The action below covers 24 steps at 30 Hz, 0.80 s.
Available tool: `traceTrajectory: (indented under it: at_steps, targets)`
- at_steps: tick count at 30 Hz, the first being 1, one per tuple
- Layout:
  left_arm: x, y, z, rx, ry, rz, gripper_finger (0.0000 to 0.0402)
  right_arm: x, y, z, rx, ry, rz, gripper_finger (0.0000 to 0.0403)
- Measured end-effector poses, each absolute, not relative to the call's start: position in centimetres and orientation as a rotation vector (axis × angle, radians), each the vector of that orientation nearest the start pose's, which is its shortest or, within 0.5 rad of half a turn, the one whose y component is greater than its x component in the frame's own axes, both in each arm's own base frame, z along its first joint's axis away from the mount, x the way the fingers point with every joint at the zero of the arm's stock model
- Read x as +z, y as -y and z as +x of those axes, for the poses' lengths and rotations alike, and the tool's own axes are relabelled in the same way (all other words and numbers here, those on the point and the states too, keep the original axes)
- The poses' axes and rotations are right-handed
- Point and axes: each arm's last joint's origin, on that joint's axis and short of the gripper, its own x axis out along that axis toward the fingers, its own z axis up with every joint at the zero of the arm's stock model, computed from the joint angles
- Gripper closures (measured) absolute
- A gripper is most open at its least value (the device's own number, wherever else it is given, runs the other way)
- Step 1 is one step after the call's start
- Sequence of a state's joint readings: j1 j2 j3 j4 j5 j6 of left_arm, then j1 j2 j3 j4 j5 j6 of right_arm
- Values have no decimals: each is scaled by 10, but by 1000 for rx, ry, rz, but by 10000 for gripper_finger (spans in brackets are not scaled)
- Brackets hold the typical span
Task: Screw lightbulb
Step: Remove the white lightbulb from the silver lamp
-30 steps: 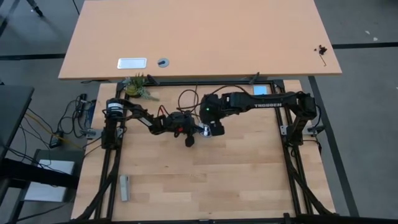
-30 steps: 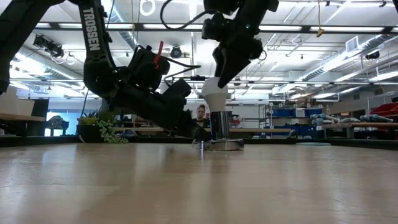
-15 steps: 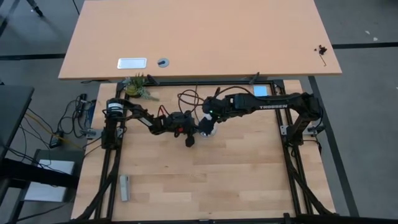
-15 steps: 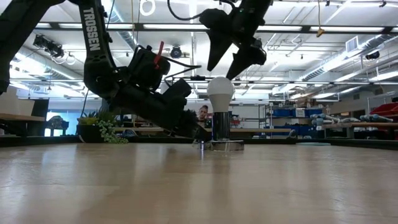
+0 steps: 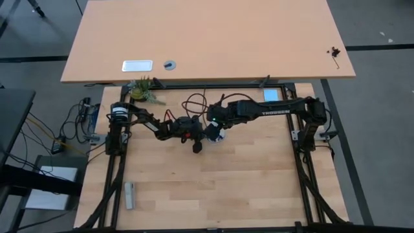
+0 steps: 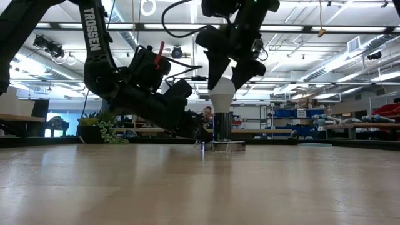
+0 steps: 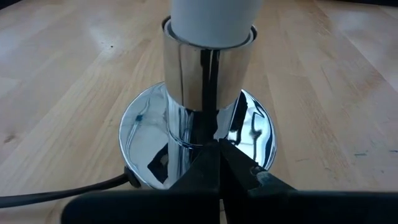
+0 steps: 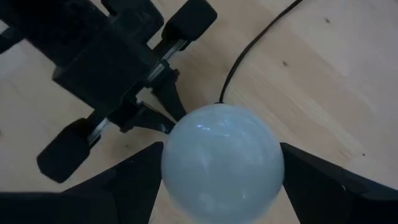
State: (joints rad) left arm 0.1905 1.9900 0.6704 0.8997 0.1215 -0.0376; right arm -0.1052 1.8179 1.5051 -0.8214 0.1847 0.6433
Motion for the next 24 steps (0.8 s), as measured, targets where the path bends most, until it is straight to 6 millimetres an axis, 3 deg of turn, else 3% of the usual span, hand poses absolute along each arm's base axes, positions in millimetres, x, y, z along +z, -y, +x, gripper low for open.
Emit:
traceTrajectory:
  at_steps: [7,16,19,24]
  targets:
    - [83,-60,329,75,-416,-102,401,255,52,371,-479,-1084,360,131]
    - [83,-59,329,73,-416,-101,401,257,64,369,-3,-1161,-232,126]
    - [83,-59,329,73,-416,-100,401,258,63,371,10,-1138,-246,121]
    - [83,-60,329,73,-414,-96,401,262,55,371,-131,-1109,-111,105]
